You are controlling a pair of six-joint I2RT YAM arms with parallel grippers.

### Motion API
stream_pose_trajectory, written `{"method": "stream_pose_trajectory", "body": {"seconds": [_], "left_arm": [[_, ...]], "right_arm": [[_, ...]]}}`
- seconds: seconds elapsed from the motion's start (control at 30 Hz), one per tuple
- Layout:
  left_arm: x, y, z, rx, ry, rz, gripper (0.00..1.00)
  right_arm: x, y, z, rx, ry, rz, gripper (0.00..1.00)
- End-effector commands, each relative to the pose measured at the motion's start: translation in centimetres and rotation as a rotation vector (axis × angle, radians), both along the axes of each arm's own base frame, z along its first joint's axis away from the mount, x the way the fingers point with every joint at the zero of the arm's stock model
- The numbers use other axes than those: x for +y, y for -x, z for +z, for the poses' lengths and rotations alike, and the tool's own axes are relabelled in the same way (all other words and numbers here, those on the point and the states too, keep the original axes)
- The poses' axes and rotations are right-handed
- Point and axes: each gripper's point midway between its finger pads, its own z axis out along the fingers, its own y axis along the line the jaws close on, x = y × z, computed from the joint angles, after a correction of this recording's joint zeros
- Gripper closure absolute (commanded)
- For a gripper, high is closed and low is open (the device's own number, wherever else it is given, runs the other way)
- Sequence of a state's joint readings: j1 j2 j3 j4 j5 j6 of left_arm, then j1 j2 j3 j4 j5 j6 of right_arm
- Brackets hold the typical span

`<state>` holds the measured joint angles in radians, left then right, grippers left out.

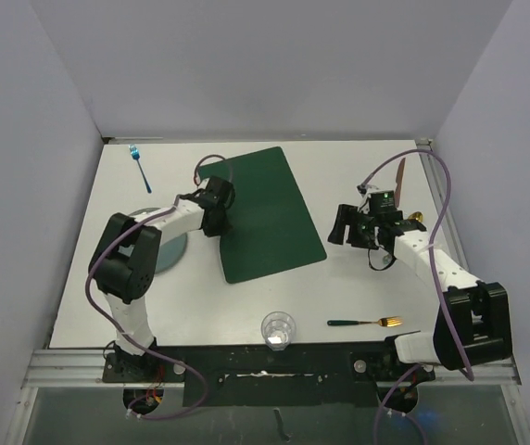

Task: Set the dinner table for one person
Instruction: Adjust the napkin at the center of the board.

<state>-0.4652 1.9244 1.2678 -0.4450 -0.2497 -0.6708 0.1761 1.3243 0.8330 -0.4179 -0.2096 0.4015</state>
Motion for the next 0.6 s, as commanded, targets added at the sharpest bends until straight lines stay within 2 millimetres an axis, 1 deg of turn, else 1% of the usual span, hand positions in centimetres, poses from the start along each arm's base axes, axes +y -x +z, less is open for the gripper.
{"method": "stream_pose_trajectory", "body": {"seconds": [0.0, 0.1, 0.2, 0.3, 0.37, 0.4, 0.47, 0.5, 0.57], "left_arm": [[-3.5, 2.7, 1.4, -0.023, 0.209, -0.040, 1.00], [-5.8, 4.5, 2.1, -0.051, 0.293, -0.031, 1.00], [-9.2, 5.6, 3.4, -0.085, 0.368, -0.067, 1.00], [-12.8, 6.1, 4.7, -0.117, 0.428, -0.130, 0.87], [-14.4, 6.2, 5.2, -0.121, 0.436, -0.158, 0.82], [-14.9, 6.1, 5.3, -0.123, 0.431, -0.167, 0.81], [-15.4, 6.0, 5.6, -0.126, 0.414, -0.179, 0.80], [-15.3, 6.0, 5.8, -0.130, 0.403, -0.176, 0.80], [-14.7, 5.9, 6.3, -0.152, 0.376, -0.161, 0.80]], "right_arm": [[1.4, -2.3, 1.8, -0.069, -0.017, 0.015, 0.28], [1.6, -2.4, 1.9, -0.069, 0.000, 0.020, 0.28], [1.7, -2.4, 1.9, -0.071, 0.003, 0.021, 0.27], [1.7, -2.3, 1.9, -0.072, 0.004, 0.018, 0.25], [1.7, -2.2, 1.9, -0.070, 0.006, 0.018, 0.19], [1.7, -2.1, 2.0, -0.072, 0.007, 0.020, 0.14], [1.5, -1.9, 1.8, -0.067, 0.018, 0.019, 0.09], [1.4, -1.8, 1.7, -0.063, 0.024, 0.020, 0.08], [1.2, -1.4, 1.4, -0.052, 0.035, 0.028, 0.10]]}}
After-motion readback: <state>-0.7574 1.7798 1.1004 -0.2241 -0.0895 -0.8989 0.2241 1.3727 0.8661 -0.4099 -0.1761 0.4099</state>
